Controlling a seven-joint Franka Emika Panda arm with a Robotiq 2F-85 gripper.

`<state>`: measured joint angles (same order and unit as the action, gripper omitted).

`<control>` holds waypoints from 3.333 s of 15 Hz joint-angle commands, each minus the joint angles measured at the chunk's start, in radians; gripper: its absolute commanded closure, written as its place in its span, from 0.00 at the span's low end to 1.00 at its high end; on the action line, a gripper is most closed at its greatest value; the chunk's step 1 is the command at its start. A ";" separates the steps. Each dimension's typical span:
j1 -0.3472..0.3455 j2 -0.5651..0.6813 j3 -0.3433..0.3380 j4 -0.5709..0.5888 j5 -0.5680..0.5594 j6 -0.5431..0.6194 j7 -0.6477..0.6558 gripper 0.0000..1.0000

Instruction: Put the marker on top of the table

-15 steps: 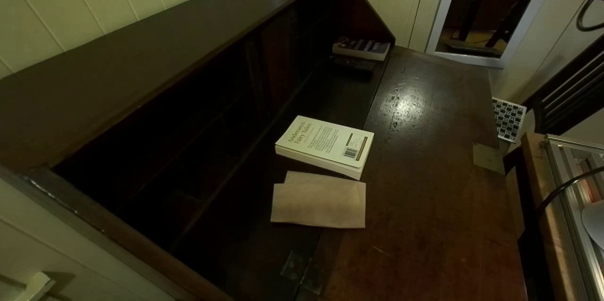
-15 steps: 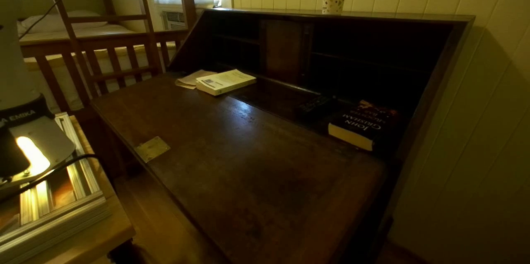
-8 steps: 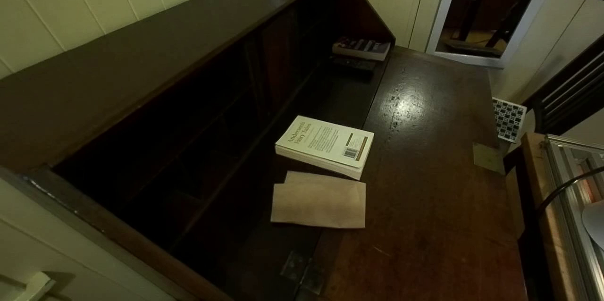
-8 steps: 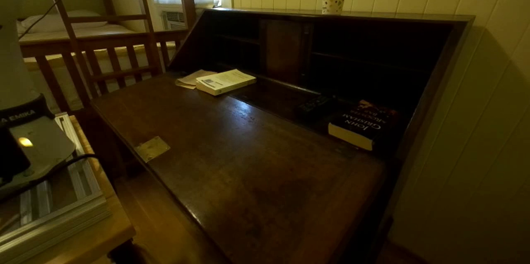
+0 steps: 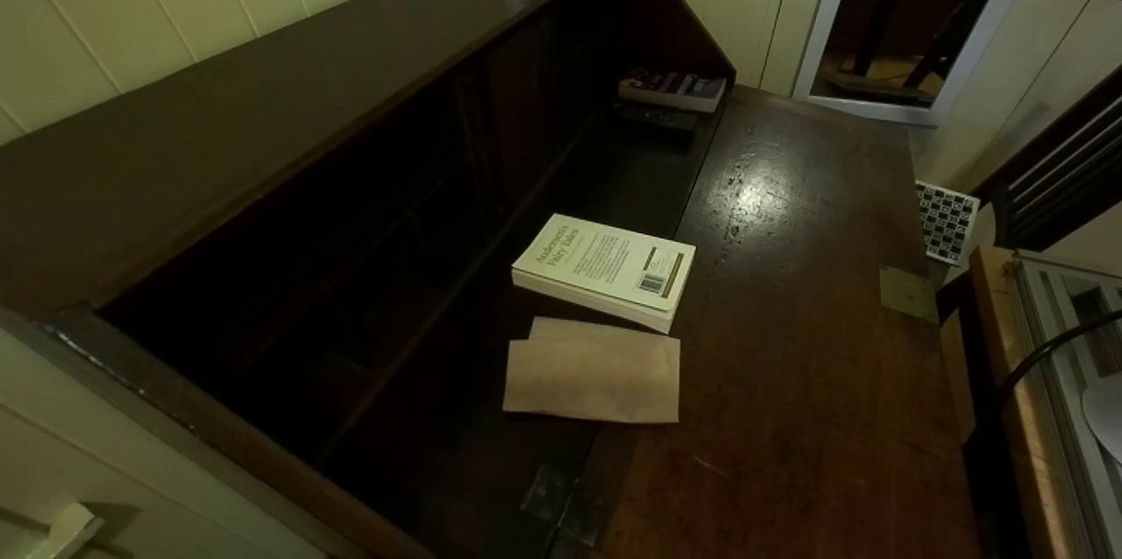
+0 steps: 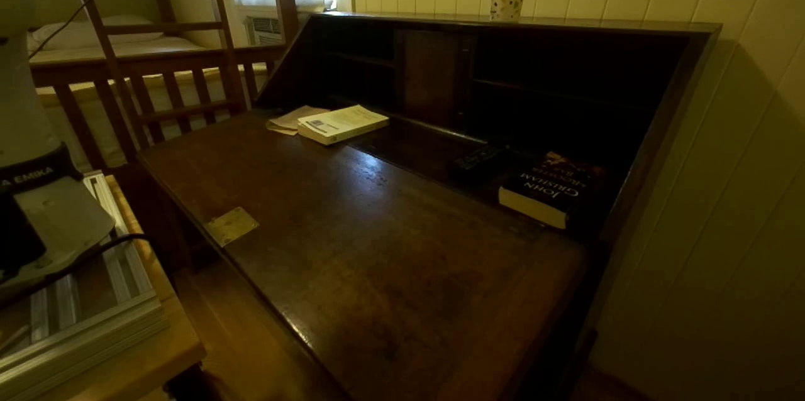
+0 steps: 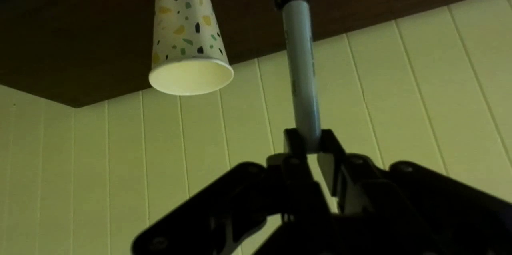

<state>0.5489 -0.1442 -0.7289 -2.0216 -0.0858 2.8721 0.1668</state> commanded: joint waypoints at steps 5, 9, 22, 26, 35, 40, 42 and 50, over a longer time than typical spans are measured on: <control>0.053 -0.008 -0.049 -0.053 0.128 -0.137 -0.207 0.96; 0.057 0.013 -0.061 -0.083 0.154 -0.148 -0.291 0.96; 0.049 0.119 -0.069 -0.182 0.247 -0.134 -0.588 0.96; 0.034 0.183 -0.069 -0.194 0.212 -0.108 -0.647 0.96; 0.006 0.336 -0.067 -0.238 0.198 0.033 -0.784 0.96; -0.333 0.353 0.265 -0.230 -0.077 0.095 -0.635 0.96; -0.422 0.355 0.352 -0.229 -0.143 0.097 -0.605 0.96; -0.586 0.369 0.520 -0.232 -0.211 0.090 -0.596 0.96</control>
<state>0.0153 0.2096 -0.2578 -2.2590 -0.2575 2.9503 -0.4559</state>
